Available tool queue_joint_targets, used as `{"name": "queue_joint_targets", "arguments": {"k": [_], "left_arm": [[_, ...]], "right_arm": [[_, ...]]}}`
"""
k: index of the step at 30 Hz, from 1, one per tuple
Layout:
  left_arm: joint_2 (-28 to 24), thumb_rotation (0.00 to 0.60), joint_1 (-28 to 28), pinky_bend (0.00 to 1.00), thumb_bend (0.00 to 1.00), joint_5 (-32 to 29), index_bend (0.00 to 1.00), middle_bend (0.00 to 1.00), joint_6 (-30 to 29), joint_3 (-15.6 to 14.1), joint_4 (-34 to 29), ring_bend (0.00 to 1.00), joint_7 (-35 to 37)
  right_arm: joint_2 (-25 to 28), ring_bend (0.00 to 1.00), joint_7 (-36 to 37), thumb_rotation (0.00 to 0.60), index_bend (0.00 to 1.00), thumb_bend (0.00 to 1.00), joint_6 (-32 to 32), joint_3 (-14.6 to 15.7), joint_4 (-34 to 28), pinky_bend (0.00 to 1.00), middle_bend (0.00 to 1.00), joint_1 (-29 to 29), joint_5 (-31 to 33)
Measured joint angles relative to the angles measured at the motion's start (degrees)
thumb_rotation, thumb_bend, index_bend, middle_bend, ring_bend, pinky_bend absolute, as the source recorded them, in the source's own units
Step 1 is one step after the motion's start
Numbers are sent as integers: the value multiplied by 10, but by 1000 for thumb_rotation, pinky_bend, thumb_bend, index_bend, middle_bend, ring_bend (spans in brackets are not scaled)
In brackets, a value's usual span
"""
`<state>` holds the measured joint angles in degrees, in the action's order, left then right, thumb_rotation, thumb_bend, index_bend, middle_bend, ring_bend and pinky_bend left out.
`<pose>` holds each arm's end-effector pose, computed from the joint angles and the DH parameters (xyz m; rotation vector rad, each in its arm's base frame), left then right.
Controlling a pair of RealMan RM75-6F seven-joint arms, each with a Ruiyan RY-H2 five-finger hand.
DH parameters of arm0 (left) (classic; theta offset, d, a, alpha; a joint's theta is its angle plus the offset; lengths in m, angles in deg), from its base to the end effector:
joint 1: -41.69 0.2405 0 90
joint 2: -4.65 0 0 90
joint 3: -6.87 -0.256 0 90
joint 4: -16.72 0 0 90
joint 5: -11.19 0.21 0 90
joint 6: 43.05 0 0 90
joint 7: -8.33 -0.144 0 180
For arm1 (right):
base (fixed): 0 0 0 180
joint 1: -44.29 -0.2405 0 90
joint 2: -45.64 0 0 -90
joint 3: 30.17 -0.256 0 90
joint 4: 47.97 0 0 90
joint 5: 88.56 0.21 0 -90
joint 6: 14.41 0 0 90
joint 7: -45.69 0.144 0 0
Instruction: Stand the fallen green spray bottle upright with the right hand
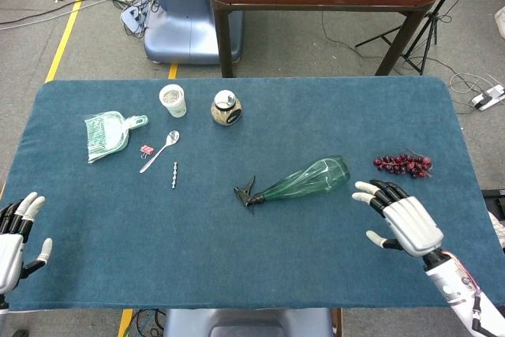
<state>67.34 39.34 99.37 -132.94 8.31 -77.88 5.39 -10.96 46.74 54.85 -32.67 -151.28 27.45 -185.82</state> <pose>-0.3048 0.1618 0.1690 -1.3717 -0.8423 -0.9020 -0.2300 -0.2205 0.1355 1.8466 -0.8995 0.9938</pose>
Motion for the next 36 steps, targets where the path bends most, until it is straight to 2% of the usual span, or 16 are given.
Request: {"name": "queue_joint_targets", "arguments": {"k": [4, 8, 16, 26, 31, 36], "left_arm": [[-2, 600, 4, 50, 453, 2, 58, 39, -3, -3, 1, 62, 4], [-3, 600, 6, 50, 453, 3, 58, 39, -4, -4, 0, 61, 5], [-2, 600, 9, 50, 453, 3, 96, 39, -5, -4, 1, 61, 4], [-2, 600, 10, 50, 453, -2, 96, 39, -2, -2, 5, 61, 4], [-2, 600, 11, 50, 453, -2, 96, 39, -2, -2, 6, 61, 4], [-3, 600, 12, 50, 453, -5, 96, 39, -1, -2, 8, 60, 5]], "right_arm": [[-4, 102, -26, 600, 247, 204, -68, -15, -14, 189, 195, -49, 13], [-26, 101, -65, 600, 248, 201, -137, -34, -16, 189, 196, -98, 54], [-110, 102, -173, 600, 247, 195, -233, -68, 19, 189, 195, -192, 161], [-193, 102, -292, 600, 247, 194, -280, -78, 87, 189, 195, -271, 261], [-238, 102, -353, 600, 248, 195, -292, -72, 129, 189, 196, -311, 318], [-266, 102, -384, 600, 260, 195, -294, -60, 156, 189, 207, -336, 358]]}}
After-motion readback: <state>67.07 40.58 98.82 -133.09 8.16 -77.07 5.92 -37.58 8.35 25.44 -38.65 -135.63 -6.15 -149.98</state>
